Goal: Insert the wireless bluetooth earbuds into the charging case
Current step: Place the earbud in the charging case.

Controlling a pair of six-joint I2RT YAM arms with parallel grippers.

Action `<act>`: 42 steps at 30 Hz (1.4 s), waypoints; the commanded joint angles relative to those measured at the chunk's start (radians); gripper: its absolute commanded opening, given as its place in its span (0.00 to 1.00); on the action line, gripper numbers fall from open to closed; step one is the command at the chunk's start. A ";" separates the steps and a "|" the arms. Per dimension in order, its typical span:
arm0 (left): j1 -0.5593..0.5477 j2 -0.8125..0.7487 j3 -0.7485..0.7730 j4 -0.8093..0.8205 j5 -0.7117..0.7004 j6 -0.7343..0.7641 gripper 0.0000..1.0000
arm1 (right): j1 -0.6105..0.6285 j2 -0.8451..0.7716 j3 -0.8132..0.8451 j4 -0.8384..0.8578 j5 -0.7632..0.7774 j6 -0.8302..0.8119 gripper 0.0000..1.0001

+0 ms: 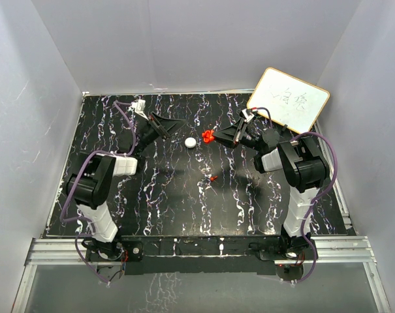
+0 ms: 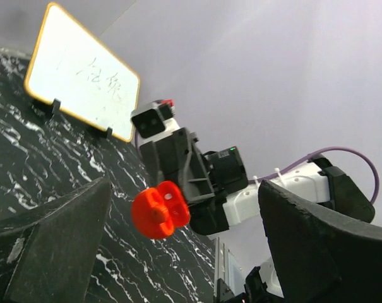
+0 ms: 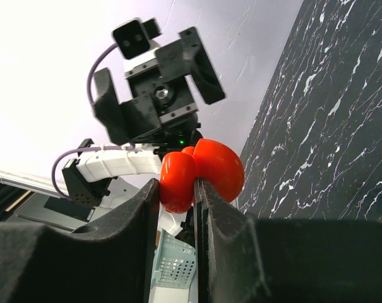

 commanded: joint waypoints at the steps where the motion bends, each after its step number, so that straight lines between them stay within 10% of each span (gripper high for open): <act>1: -0.003 -0.091 0.012 -0.038 0.028 0.052 0.99 | 0.005 -0.007 0.028 0.339 0.024 0.011 0.00; 42: -0.162 -0.179 0.021 -0.275 0.121 0.121 0.99 | 0.000 0.027 0.068 0.338 0.034 0.033 0.00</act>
